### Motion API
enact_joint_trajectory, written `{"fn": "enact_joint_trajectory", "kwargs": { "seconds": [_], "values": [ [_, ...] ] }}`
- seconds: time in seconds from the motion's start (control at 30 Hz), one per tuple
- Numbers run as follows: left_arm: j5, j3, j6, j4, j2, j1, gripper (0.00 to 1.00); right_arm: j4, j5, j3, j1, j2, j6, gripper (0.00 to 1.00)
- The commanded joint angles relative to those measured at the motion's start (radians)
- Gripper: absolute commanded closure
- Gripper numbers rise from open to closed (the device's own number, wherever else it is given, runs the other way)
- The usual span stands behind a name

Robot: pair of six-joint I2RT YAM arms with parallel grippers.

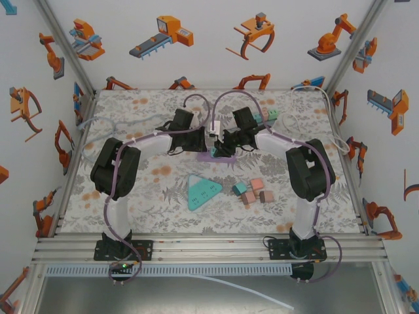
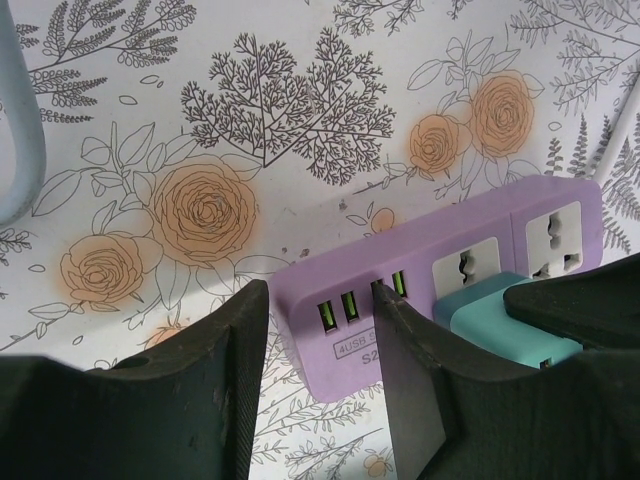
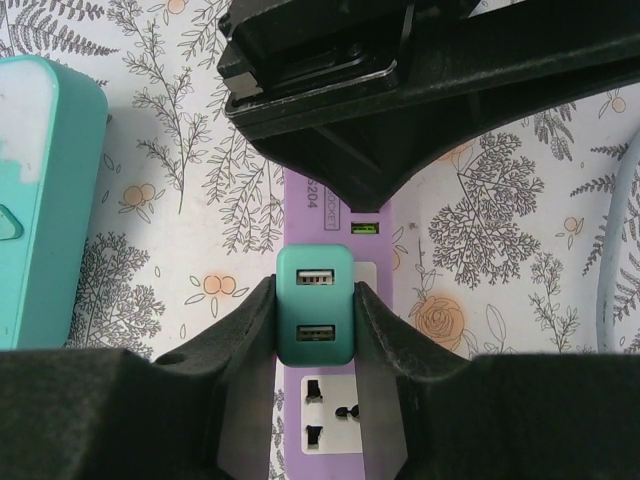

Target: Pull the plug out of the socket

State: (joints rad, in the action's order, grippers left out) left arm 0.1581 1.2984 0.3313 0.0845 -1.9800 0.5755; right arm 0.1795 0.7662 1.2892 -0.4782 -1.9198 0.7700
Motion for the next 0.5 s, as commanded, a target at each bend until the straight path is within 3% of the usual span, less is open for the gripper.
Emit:
{"fn": "enact_joint_trajectory", "kwargs": {
  "seconds": [0.0,0.47],
  "values": [
    [-0.073,-0.034,-0.064,0.188,-0.07,0.018,0.54,-0.049,0.05,0.061,-0.011,0.029,-0.014,0.78],
    [-0.112,-0.028,-0.082,0.206,-0.08,0.026,0.54,-0.083,0.042,0.054,-0.011,0.088,-0.036,0.82]
  ]
}}
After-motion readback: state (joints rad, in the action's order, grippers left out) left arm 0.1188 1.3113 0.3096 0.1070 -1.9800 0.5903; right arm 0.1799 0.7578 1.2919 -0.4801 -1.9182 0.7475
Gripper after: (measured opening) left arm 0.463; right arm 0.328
